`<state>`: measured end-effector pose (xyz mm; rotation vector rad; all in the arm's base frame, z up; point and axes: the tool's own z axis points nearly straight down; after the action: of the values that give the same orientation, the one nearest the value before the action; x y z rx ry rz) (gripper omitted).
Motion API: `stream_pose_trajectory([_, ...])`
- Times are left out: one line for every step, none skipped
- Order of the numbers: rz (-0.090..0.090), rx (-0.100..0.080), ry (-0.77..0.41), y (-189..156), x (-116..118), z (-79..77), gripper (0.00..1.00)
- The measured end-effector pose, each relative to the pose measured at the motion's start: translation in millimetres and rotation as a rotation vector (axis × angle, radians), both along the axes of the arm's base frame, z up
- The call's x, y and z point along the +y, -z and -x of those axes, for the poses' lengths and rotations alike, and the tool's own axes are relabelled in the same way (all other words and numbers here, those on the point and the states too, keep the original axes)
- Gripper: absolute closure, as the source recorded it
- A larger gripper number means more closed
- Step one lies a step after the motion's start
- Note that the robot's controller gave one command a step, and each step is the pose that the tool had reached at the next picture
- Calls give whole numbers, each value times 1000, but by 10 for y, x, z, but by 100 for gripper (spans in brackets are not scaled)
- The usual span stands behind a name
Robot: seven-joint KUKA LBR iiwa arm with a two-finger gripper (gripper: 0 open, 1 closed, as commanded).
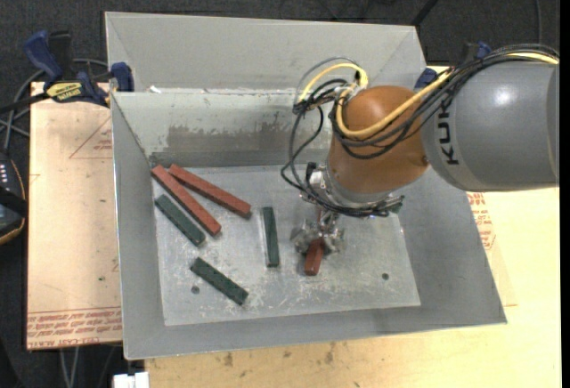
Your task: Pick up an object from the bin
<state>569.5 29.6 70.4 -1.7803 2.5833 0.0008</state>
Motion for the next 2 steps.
stream_pose_trajectory([0, -10, 41, -1396, -23, -529, 100])
stream_pose_trajectory([-2, 11, 47, -626, 563, -286, 100])
